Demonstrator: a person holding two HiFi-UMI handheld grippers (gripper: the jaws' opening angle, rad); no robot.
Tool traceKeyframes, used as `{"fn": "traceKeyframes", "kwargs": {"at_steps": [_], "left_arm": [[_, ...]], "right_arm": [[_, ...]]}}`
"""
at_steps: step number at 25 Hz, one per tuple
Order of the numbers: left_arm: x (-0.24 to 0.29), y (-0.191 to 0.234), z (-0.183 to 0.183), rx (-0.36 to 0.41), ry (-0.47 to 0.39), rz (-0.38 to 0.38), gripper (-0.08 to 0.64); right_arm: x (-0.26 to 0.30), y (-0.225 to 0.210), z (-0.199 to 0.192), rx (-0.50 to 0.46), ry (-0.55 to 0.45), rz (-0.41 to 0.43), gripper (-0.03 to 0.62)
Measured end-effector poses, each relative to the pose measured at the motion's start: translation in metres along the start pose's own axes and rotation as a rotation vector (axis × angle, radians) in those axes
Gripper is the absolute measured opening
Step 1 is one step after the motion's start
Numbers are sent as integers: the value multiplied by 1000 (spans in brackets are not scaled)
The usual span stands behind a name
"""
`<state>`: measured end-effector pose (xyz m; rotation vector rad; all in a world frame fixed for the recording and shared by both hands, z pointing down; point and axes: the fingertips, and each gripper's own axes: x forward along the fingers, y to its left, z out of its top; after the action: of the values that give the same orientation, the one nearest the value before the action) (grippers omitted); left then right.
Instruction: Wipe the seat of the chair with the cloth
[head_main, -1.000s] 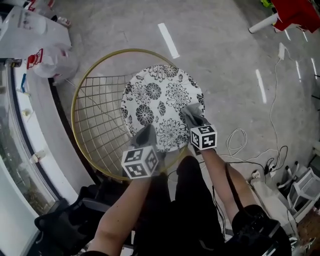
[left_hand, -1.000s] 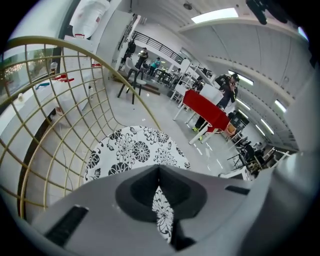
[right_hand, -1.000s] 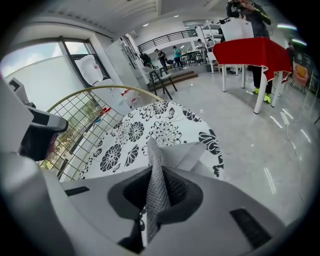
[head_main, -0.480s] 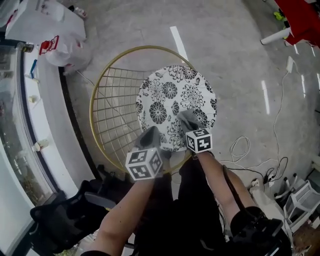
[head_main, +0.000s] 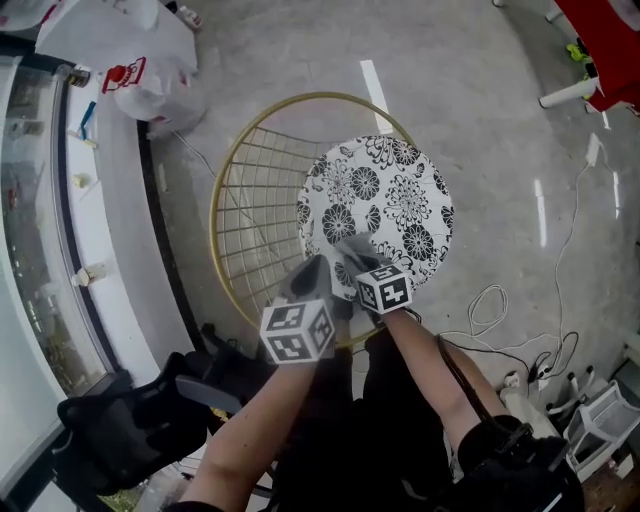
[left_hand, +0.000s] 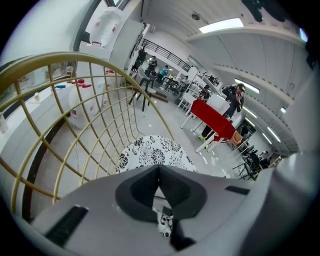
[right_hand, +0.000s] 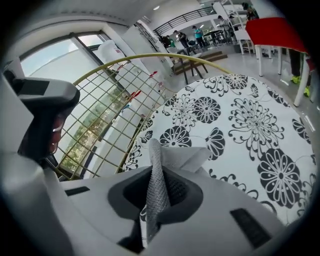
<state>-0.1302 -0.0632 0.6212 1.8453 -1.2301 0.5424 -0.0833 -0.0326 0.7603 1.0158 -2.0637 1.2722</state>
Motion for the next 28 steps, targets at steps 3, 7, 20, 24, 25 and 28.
{"fn": "traceKeyframes", "kwargs": {"at_steps": [3,7,20,24,25,28], "left_arm": [[-6,2,3,-2,-11,0,6],[-15,0,7,-1,-20,-6,6],[-36,-19,31,37,-46,-9,6],[-31,-42,32,63,-35,-21,6],[-28,-49,32,62,-33,-26,6],[-22,-67,27,65,-20,-28,6]], "right_arm": [[10,21,1,0,19,58,25],[17,50,1,-18,48,138,25],[-49,58,41,-10,-58,174,25],[-96,18,55,2,-122,107,25],[-108,4,57,3,-131,83,25],[-138,-40,55,9,-143,15,25]]}}
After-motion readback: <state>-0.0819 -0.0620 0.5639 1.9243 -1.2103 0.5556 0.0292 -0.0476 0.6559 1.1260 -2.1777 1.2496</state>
